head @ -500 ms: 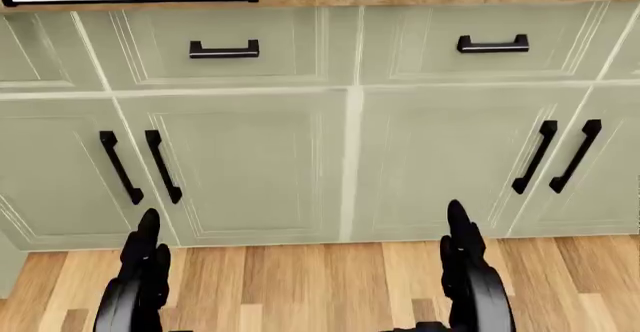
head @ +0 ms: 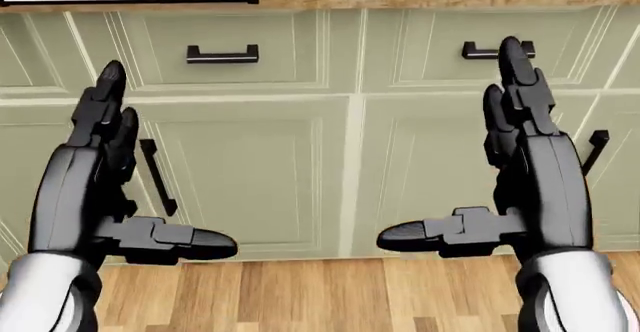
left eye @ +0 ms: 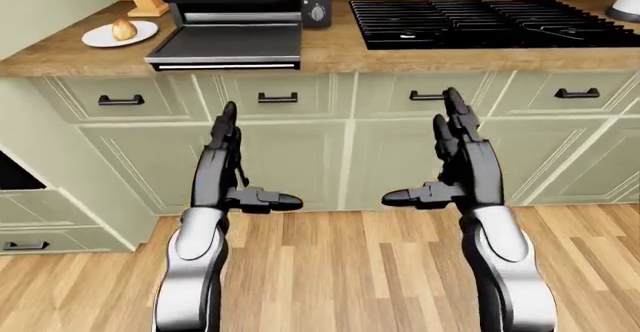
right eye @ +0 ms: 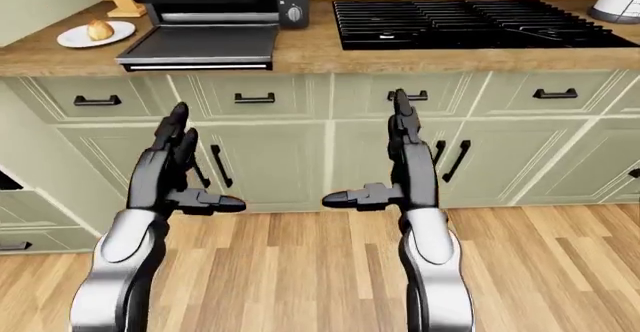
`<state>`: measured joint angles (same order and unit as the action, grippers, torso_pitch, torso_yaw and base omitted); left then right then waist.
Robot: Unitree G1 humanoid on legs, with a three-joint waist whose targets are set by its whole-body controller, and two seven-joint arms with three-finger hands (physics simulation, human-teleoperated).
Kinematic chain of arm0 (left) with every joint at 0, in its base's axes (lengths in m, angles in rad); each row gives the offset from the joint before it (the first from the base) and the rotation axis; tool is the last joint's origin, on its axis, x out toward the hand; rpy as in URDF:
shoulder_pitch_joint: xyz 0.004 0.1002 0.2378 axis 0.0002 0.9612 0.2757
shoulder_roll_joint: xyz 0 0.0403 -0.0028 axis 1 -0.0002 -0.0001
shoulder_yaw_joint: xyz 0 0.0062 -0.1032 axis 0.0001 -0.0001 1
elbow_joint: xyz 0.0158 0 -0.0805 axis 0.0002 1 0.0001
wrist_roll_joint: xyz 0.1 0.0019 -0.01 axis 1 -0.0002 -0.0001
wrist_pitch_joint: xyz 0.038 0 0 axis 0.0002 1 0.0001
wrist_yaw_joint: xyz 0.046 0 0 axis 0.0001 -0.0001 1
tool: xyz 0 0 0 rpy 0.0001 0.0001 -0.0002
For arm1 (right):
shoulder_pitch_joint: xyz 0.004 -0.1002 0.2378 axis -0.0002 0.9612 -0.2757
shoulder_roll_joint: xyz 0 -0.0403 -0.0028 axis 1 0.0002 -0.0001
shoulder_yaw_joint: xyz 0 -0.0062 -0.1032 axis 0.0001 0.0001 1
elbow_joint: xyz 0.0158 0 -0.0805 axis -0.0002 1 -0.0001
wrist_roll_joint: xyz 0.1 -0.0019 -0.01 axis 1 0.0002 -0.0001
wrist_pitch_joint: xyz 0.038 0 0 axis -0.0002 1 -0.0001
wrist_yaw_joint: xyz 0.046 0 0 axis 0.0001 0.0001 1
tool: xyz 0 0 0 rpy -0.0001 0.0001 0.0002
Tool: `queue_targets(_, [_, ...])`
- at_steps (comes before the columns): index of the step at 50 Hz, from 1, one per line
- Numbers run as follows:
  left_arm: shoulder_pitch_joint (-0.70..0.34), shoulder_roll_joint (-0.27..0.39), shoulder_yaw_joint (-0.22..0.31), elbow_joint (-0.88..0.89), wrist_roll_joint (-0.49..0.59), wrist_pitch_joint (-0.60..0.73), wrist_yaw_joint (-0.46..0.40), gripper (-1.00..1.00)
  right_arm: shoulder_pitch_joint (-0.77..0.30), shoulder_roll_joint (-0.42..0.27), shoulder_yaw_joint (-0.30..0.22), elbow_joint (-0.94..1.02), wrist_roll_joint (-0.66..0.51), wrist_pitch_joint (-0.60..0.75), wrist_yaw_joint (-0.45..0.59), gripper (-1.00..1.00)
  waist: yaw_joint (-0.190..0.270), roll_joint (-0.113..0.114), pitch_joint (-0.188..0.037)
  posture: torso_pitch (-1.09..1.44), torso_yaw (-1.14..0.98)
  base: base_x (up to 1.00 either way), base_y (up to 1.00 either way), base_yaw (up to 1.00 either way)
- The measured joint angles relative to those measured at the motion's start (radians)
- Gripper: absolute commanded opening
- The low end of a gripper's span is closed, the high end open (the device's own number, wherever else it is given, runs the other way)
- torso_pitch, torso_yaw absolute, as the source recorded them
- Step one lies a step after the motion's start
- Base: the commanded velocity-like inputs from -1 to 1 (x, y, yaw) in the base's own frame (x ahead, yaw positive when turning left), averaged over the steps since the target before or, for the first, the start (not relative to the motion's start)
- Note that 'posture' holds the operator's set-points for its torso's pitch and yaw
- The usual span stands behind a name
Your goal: Place the bread on the tray of the toaster oven.
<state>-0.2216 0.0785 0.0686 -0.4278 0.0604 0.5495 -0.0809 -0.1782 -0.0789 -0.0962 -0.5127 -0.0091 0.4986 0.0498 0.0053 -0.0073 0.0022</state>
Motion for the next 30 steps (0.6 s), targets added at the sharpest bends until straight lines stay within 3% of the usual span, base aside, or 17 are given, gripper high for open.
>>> queue_targets(8, [-0.213,0.060,0.029,-0.093,-0.006,0.220,-0.031,1.00,-0.186,-0.065,-0.045,-0.139,0.012,0.199,0.009,1.00,0.000,-0.003,0.012,0.00,0.00,0.00,0.00,0.00])
queue_targets(15, [-0.316,0.122,0.078,-0.165,-0.020,0.357,-0.041,1.00,-0.286,-0.113,-0.075,-0.203,0.045,0.305,0.001,1.00,-0.001,0.008,0.033,0.00,0.00,0.16,0.05,0.00])
queue_targets(21, [-0.398,0.171,0.093,-0.207,-0.047,0.419,-0.045,1.00,-0.365,-0.152,-0.098,-0.228,0.068,0.357,-0.027,1.00,-0.019,0.042,0.045,0.00,0.00,0.33,0.15,0.00])
queue_targets(23, [-0.427,0.190,0.101,-0.202,-0.056,0.434,-0.045,1.00,-0.395,-0.162,-0.099,-0.216,0.077,0.364,-0.032,1.00,-0.019,0.073,0.043,0.00,0.00,0.34,0.16,0.00])
queue_targets(26, [-0.453,0.220,0.128,-0.173,-0.061,0.453,-0.037,1.00,-0.411,-0.165,-0.088,-0.212,0.101,0.380,-0.033,1.00,-0.007,0.068,0.056,0.00,0.00,0.33,0.16,0.00])
queue_targets(28, [-0.463,0.230,0.135,-0.163,-0.060,0.463,-0.029,1.00,-0.421,-0.174,-0.089,-0.218,0.117,0.401,-0.037,1.00,-0.006,0.065,0.053,0.00,0.00,0.34,0.16,0.00])
queue_targets(30, [-0.471,0.236,0.132,-0.170,-0.062,0.468,-0.024,1.00,-0.433,-0.180,-0.097,-0.228,0.127,0.414,-0.046,1.00,-0.006,0.049,0.051,0.00,0.00,0.34,0.16,0.00])
